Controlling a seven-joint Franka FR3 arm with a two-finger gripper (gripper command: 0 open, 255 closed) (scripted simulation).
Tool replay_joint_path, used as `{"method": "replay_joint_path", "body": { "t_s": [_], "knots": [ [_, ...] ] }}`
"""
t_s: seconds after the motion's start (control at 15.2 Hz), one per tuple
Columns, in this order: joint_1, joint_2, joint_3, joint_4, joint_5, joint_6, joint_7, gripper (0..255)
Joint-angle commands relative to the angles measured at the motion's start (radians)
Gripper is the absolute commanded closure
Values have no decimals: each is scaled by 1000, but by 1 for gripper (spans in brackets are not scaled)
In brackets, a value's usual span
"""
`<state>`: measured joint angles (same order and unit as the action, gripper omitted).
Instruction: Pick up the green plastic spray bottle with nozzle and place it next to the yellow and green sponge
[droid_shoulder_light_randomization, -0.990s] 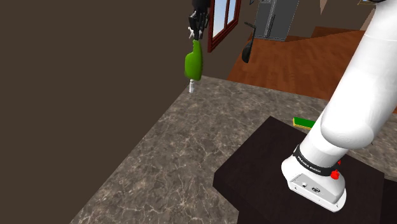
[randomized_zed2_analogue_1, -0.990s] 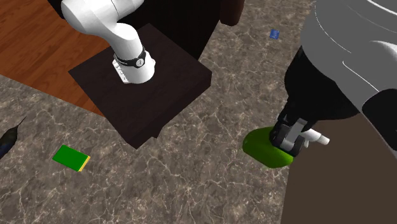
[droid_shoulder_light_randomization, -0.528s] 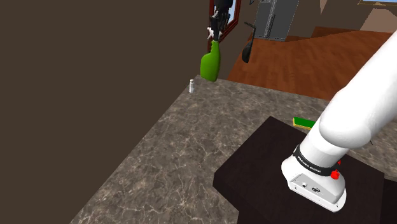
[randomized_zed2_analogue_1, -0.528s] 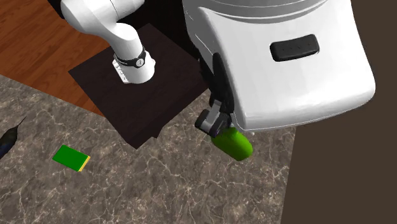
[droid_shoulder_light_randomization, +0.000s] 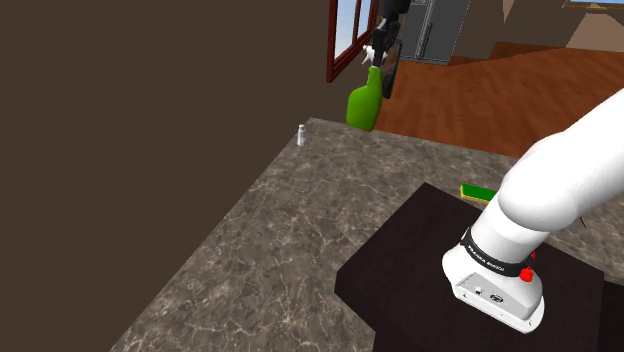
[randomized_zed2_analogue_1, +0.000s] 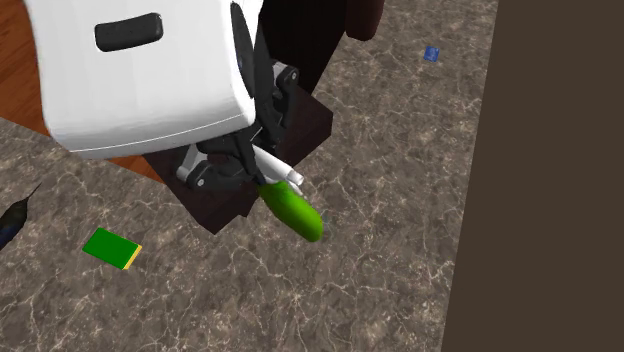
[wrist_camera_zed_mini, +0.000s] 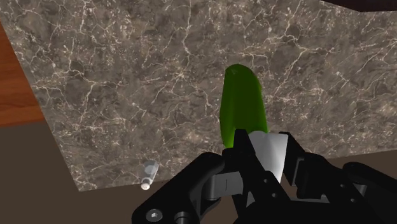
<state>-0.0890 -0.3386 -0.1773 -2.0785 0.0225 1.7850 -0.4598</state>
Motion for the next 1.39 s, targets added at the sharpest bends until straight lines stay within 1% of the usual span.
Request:
{"method": "replay_joint_path", "body": {
  "t_s": [0.0,0.33,0.66,0.99,1.32],
  "knots": [
    [-16,-59,-17,-51,-15,-8,-26,255],
    [-63,-182,-73,-143,-62,-40,-105,255],
    [-116,-288,-136,-205,-118,-83,-192,255],
    [-172,-374,-209,-238,-183,-130,-288,255],
    [-225,-434,-290,-243,-253,-176,-392,255]
  ]
}}
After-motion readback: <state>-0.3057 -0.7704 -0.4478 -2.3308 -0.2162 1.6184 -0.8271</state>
